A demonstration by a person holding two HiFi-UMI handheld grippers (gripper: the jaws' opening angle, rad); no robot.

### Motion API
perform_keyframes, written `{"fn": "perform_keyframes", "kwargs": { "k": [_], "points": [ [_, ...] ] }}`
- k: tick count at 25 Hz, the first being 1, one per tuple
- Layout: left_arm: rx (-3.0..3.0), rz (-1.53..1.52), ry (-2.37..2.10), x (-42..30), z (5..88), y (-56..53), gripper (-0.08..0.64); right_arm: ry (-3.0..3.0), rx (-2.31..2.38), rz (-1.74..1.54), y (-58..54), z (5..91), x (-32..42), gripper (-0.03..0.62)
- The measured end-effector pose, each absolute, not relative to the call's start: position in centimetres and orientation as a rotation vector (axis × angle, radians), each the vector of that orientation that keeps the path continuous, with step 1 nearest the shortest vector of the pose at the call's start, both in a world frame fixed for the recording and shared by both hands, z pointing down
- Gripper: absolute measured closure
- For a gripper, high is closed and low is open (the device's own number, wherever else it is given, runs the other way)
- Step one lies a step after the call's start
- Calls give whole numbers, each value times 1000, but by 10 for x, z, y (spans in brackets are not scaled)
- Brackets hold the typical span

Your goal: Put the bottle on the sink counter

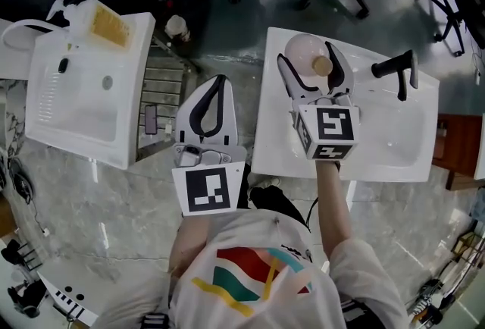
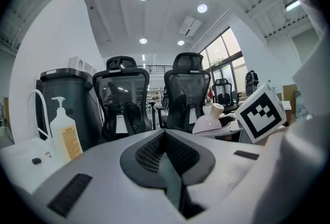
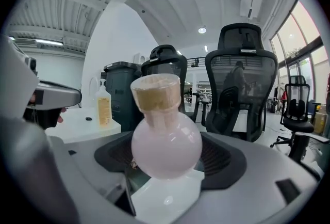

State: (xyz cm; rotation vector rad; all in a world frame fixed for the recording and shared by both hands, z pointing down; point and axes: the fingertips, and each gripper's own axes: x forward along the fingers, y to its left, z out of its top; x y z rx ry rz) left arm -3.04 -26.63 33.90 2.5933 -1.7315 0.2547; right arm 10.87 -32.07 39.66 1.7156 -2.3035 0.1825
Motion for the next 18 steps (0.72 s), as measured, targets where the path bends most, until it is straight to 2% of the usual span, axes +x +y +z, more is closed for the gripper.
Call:
{"fn": "perform_keyframes", "kwargs": {
  "k": [18],
  "points": [
    [2509,340,-1766,-44,370,-285,543,-2244,1589,285,-351,458,90,213]
  ]
}}
